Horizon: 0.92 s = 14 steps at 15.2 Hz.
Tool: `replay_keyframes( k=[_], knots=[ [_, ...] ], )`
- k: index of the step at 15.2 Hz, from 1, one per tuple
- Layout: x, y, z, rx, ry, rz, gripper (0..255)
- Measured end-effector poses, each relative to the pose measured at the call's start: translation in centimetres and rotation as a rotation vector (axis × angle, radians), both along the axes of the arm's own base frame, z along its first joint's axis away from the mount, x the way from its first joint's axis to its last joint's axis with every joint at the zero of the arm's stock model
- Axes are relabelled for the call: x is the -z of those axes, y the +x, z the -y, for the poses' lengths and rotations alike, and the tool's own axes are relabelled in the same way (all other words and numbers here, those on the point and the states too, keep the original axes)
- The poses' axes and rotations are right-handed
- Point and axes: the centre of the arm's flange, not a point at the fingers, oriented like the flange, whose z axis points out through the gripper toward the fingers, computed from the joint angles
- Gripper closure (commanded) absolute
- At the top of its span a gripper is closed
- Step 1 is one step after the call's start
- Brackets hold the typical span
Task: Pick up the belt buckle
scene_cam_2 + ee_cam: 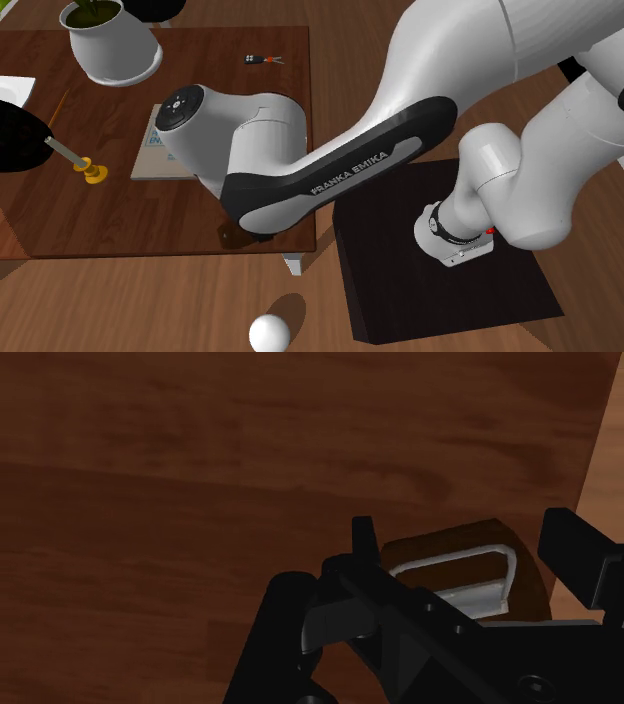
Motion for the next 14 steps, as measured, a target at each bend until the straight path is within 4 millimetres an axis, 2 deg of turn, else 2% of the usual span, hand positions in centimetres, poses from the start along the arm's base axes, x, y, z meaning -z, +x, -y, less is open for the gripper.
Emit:
replay_keyframes(
  k=[14],
  knots=[
    [-7.1,0.1,0.0,0.0,0.0,0.001,255]
  ],
)
